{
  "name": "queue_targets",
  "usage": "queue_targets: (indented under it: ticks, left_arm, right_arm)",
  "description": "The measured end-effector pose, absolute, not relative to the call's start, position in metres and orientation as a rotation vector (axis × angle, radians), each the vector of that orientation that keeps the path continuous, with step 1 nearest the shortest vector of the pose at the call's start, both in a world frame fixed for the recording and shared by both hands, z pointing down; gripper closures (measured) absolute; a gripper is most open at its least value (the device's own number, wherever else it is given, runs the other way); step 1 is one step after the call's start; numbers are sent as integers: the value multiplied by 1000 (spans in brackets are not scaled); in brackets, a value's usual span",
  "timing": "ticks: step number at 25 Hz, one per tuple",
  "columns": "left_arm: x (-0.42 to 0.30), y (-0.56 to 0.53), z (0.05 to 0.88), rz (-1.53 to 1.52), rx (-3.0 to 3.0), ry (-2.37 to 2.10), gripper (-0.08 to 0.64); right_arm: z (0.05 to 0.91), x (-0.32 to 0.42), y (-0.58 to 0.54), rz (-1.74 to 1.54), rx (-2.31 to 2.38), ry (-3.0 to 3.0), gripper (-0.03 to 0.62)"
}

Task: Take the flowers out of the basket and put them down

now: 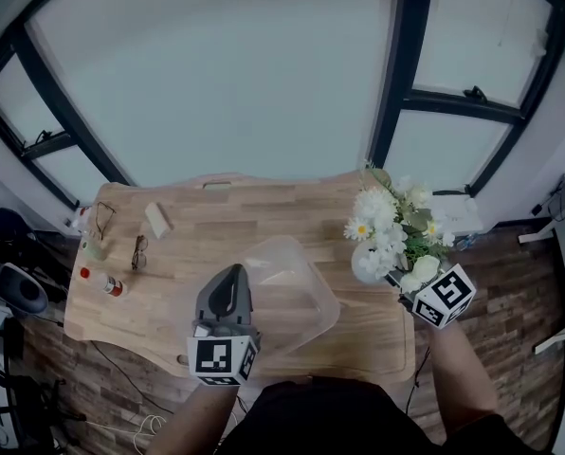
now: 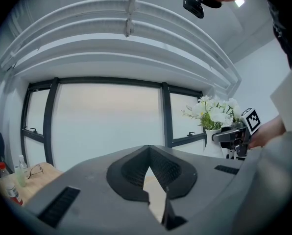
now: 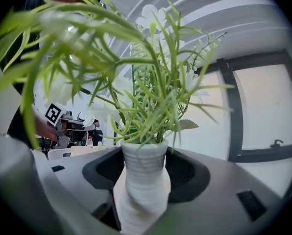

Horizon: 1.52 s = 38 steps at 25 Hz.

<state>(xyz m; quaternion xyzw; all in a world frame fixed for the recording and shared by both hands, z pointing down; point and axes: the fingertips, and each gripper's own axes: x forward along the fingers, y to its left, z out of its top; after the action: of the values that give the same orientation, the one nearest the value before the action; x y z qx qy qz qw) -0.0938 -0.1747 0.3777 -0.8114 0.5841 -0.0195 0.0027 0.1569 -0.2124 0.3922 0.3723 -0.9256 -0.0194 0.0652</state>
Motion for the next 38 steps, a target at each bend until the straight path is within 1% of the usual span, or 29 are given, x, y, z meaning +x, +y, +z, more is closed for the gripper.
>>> queue_targets:
  ticks: [8,19,30,38]
  left_arm:
    - [-92,-180,391,-94,-2539,1847,555]
    - [-114,-191,413,-145,-2480,1963,555]
    - [-110,-192,442,-148,-2505,2037,555]
    - [-108,-193,457,-255,-2497,2027,555]
  right_arm:
    - [417,176,-214,-34,1183,-2759,313]
    - [459,193,-229,-2,1213,-2715,313]
    - [516,187,-237,74,1171,-2702,313]
    - [551,186,-250,106,1217,-2687,313]
